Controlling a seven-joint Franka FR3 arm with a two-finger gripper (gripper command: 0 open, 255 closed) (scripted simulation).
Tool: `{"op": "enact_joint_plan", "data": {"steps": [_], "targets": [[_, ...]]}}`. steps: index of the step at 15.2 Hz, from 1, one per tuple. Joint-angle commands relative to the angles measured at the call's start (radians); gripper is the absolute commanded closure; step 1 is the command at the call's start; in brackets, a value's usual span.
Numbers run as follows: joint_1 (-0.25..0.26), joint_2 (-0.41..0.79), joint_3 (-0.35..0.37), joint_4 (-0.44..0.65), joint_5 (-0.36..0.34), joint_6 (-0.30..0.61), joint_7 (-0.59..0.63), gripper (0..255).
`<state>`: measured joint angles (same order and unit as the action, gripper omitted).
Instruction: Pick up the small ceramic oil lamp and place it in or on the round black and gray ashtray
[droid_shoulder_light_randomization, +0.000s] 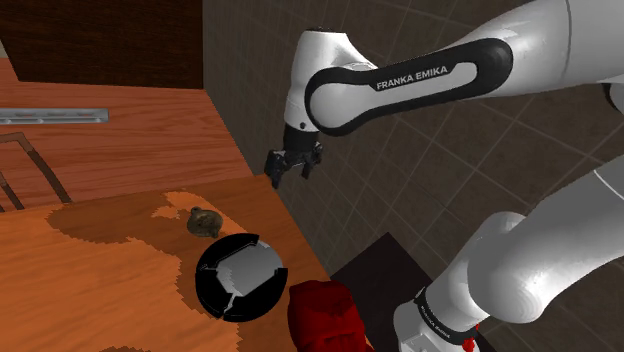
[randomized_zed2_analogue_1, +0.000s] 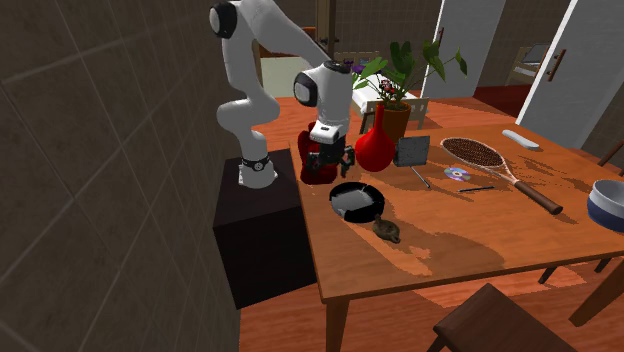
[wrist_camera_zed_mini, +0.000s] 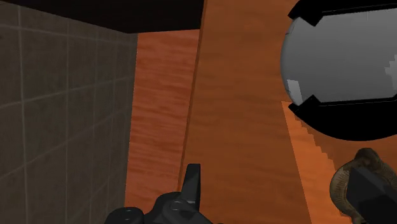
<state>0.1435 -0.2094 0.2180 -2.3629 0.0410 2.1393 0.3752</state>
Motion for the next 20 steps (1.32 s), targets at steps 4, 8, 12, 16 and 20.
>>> {"op": "enact_joint_plan", "data": {"steps": [4, 8, 12, 16, 20], "targets": [[0.025, 0.171, 0.045, 0.098, -0.025, 0.078, 0.068, 0], [0.053, 0.314, 0.07, 0.194, -0.063, 0.124, 0.128, 0], [0.091, 0.458, 0.082, 0.308, -0.109, 0.153, 0.185, 0], [0.127, 0.573, 0.081, 0.403, -0.145, 0.173, 0.225, 0], [0.134, 0.608, 0.074, 0.394, -0.16, 0.216, 0.234, 0]]}}
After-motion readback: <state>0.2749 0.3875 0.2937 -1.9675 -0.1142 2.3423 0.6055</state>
